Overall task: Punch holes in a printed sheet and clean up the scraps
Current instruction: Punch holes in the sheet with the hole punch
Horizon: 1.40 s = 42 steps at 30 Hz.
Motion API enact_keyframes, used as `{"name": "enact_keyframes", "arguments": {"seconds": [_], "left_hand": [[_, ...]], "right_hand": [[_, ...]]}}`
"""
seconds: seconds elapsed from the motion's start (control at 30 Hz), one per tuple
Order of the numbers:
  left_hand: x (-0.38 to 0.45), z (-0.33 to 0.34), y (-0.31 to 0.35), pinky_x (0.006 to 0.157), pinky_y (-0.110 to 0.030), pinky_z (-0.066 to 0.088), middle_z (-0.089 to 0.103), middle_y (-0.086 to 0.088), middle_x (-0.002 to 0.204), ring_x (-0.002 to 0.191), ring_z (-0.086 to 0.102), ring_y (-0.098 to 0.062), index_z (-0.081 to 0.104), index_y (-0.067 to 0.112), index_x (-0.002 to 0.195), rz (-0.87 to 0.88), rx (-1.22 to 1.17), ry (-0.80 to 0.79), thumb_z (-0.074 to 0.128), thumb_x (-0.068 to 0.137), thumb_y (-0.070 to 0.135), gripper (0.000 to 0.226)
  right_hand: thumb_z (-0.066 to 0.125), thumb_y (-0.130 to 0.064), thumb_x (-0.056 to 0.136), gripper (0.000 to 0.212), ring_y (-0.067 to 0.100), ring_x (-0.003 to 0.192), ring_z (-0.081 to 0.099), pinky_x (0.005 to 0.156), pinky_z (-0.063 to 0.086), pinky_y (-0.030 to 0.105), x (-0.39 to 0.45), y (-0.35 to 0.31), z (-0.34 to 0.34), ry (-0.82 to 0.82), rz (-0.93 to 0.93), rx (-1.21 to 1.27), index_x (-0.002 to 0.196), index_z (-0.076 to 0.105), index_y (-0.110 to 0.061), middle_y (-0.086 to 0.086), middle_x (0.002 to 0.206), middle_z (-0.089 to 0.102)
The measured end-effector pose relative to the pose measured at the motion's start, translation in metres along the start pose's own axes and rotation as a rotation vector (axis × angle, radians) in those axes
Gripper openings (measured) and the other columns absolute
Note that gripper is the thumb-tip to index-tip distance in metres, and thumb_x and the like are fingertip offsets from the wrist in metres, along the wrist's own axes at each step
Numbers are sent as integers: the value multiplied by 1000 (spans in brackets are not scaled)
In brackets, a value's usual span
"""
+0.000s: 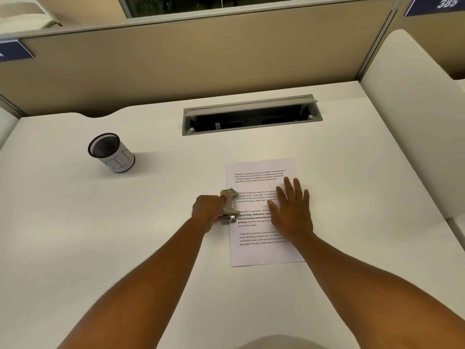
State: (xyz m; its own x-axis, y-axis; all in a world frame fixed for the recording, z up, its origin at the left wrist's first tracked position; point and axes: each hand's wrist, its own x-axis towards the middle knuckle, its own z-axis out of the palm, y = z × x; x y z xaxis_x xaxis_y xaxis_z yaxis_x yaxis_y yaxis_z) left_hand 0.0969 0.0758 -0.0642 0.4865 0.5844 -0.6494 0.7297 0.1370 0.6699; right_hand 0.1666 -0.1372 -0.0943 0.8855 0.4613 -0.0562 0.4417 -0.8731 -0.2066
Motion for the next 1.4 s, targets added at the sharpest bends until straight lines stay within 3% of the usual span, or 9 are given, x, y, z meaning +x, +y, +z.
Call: {"name": "enact_keyframes", "arguments": {"seconds": [0.23, 0.4, 0.53, 0.63, 0.7, 0.9, 1.0, 1.17, 1.4], "left_hand": [[-2, 1, -7, 82, -50, 59, 62, -1, 61, 62, 60, -22, 62, 18, 58, 72, 34, 41, 67, 64, 52, 34], [-5, 6, -10, 73, -30, 58, 73, -6, 103, 92, 71, -23, 70, 14, 103, 94, 72, 100, 59, 61, 68, 70], [-11, 8, -8, 70, -28, 52, 74, -2, 100, 87, 71, -23, 71, 16, 104, 120, 101, 132, 58, 68, 64, 61], [-10, 11, -9, 68, -28, 51, 71, 3, 81, 77, 66, -22, 72, 18, 87, 134, 97, 136, 63, 83, 50, 34], [-10, 11, -11, 71, -27, 49, 71, 7, 85, 83, 65, -19, 72, 24, 89, 135, 93, 154, 64, 86, 47, 24], [-7, 12, -15, 84, -28, 51, 72, 9, 104, 99, 65, -16, 71, 25, 112, 115, 57, 180, 68, 83, 48, 38], [-11, 12, -13, 78, -25, 47, 70, 9, 99, 93, 63, -14, 71, 24, 112, 115, 24, 186, 68, 85, 43, 33], [-8, 9, -11, 88, -35, 57, 71, 6, 104, 96, 68, -17, 71, 24, 111, 63, -45, 153, 76, 73, 47, 45], [-6, 8, -12, 87, -38, 59, 74, 7, 95, 94, 70, -19, 76, 26, 99, 44, -93, 144, 77, 61, 47, 43]], "right_hand": [[4, -55, 89, 76, 22, 150, -5, 121, 2, 46, -3, 3, 14, -97, -57, 34, 150, 26, -16, 3, 163, 4], [8, -53, 93, 71, 23, 150, -5, 121, 1, 47, -6, 7, 19, -77, -76, 25, 151, 22, -16, 4, 163, 2], [10, -52, 94, 69, 23, 150, -6, 121, 1, 47, -6, 5, 21, -66, -71, 25, 152, 21, -16, 5, 163, 0], [11, -51, 94, 68, 24, 150, -5, 121, 2, 48, -7, 5, 23, -57, -71, 24, 151, 21, -15, 6, 162, 2], [10, -51, 94, 68, 24, 150, -6, 121, 1, 48, -7, 6, 23, -60, -72, 14, 152, 19, -16, 6, 162, 0], [8, -52, 94, 69, 23, 150, -7, 121, 1, 48, -7, 6, 26, -60, -71, 12, 152, 19, -16, 5, 163, -1], [7, -52, 93, 70, 23, 150, -8, 121, 0, 48, -7, 5, 25, -63, -73, 19, 152, 19, -16, 5, 163, -1], [7, -52, 93, 70, 23, 149, -8, 121, -2, 48, -7, 5, 24, -71, -73, 27, 152, 18, -16, 5, 162, -2], [7, -52, 93, 70, 24, 150, -7, 121, 0, 48, -7, 5, 25, -70, -74, 20, 152, 19, -15, 6, 163, -1]]}}
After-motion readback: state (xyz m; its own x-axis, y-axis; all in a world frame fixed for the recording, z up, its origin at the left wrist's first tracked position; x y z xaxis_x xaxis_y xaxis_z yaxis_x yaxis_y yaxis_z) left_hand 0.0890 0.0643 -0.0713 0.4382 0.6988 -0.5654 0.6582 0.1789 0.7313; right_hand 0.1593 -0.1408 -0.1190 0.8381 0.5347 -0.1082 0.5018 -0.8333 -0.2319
